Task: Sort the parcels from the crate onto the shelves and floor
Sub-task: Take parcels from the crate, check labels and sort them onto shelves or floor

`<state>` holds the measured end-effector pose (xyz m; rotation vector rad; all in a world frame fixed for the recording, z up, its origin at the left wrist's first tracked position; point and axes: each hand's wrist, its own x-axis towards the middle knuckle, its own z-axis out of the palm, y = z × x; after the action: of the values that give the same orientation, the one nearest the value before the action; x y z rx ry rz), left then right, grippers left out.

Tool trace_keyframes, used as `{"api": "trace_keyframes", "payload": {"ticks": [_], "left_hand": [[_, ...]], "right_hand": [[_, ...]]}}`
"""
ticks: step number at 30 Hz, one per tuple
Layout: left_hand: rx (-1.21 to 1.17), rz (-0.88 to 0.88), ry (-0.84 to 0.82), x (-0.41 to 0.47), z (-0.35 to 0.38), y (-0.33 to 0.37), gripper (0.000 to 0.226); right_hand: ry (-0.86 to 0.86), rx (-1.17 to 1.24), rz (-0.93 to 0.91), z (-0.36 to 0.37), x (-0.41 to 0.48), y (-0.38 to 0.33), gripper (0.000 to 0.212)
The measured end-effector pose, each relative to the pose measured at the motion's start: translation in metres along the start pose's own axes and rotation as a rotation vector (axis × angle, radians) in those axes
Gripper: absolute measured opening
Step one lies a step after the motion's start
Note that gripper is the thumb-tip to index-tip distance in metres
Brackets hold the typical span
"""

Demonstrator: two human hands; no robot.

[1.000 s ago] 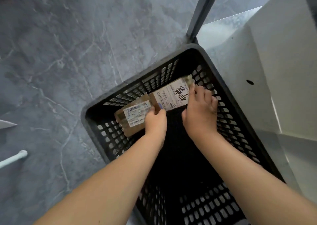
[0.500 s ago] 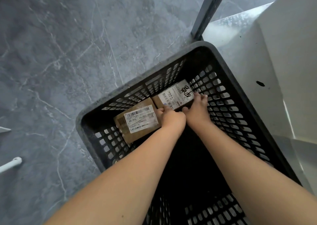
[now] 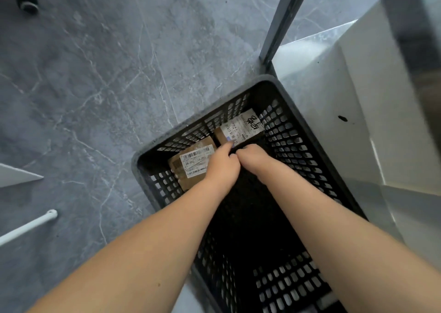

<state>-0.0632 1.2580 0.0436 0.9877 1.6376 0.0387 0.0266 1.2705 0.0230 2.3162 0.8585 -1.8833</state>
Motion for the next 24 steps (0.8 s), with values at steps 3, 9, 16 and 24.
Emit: {"api": "trace_keyframes", "payload": {"ticks": [3, 9, 16, 24], "left_hand": [[0.127, 0.158, -0.046, -0.04, -0.017, 0.045, 0.043], [0.488, 0.424, 0.141, -0.132, -0.139, 0.196, 0.053], [0.622, 0.9, 0.487, -0.336, -0.28, 0.383, 0.058], [0.594, 1.399, 0.81, -0.591, -0.357, 0.48, 0.063]], "right_hand": [[0.043, -0.085, -0.158, -0.036, -0.058, -0.029, 0.046], [0.213, -0.238, -0.474, -0.139, -0.241, -0.135, 0.054], [0.704, -0.156, -0.877, -0.204, -0.509, -0.271, 0.066], [1.319, -0.336, -1.124, -0.229, -0.781, -0.293, 0.074]]}}
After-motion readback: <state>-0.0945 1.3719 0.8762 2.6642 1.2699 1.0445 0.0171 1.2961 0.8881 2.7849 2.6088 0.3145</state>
